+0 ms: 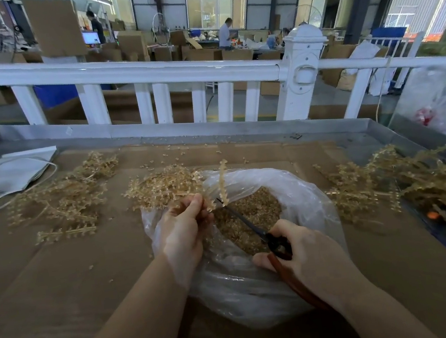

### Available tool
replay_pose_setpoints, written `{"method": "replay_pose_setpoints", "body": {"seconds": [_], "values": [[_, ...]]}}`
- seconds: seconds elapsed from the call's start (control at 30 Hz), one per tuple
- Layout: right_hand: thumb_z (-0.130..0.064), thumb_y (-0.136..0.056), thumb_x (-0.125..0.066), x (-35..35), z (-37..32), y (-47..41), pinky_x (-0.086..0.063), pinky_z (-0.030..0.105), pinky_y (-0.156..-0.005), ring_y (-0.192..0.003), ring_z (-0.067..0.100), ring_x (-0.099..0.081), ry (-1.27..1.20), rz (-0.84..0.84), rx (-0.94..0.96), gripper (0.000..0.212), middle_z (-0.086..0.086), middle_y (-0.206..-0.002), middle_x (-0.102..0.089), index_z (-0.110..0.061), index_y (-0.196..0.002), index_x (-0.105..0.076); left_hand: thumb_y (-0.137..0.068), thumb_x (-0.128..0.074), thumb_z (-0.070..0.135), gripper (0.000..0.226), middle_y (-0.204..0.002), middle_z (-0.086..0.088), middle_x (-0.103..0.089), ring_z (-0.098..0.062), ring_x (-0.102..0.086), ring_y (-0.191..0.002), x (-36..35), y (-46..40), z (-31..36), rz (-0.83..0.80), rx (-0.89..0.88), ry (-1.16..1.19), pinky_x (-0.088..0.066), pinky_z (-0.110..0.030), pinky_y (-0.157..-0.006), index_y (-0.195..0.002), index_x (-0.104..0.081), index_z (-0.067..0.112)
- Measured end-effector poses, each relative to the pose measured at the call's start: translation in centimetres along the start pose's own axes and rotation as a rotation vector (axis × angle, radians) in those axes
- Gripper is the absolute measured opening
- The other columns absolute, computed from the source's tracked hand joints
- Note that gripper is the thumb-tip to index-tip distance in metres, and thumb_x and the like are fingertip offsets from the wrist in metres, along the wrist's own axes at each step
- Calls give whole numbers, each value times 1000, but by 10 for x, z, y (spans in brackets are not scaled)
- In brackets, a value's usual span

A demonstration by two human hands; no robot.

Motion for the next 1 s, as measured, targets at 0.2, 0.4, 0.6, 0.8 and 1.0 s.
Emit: {"method": "replay_pose_setpoints", "body": {"seconds": [0.2, 0.4, 0.6, 0.8, 1.0], "values": [[-59, -77, -64, 1, 5, -7, -48, 23, -69, -72, 3, -60, -199, -26, -73, 32, -12, -77, -61, -30, -83, -53, -89, -53, -1, 28, -52, 2, -58, -7, -55, -48, -11, 2, -2, -188, -35, -6, -47, -17, -46, -63, -57, 9], [-55, -77, -67, 0, 3, -9, -53, 26, -73, -73, 6, -64, -306, -62, -37, 31, -6, -79, -65, -27, -84, -57, -89, -52, -5, 20, -54, -1, -59, -8, -57, -47, -13, 3, -4, -214, -14, -70, -47, -17, -45, -73, -53, 7], [-56, -79, -65, -1, 0, -8, -45, 15, -62, -65, 1, -59, -319, -95, -24, 33, -6, -73, -61, -25, -84, -55, -90, -52, -4, 24, -52, 1, -57, -10, -51, -48, -14, 6, -5, -230, 4, -85, -45, -17, -46, -69, -54, 8], [-55, -82, -63, -2, -3, -9, -51, 28, -71, -70, 8, -61, -288, -96, -31, 33, -2, -80, -62, -24, -88, -54, -90, -51, -4, 25, -48, 2, -56, -6, -51, -40, -16, 6, -7, -253, 20, -79, -43, -14, -40, -69, -51, 10], [-56, -81, -63, -2, -4, -11, -46, 20, -60, -63, 4, -58, -288, -80, -21, 34, -4, -74, -60, -25, -85, -53, -90, -51, -3, 20, -51, 0, -56, -6, -50, -43, -19, 7, -6, -297, 0, -73, -42, -14, -42, -72, -52, 5]]}}
Point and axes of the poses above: each hand's wrist, its own y-axis away from the middle knuckle, its own x-axis out of the back of the hand, z = x × y, the point moved 7 cm from there along -y, towards the middle knuckle
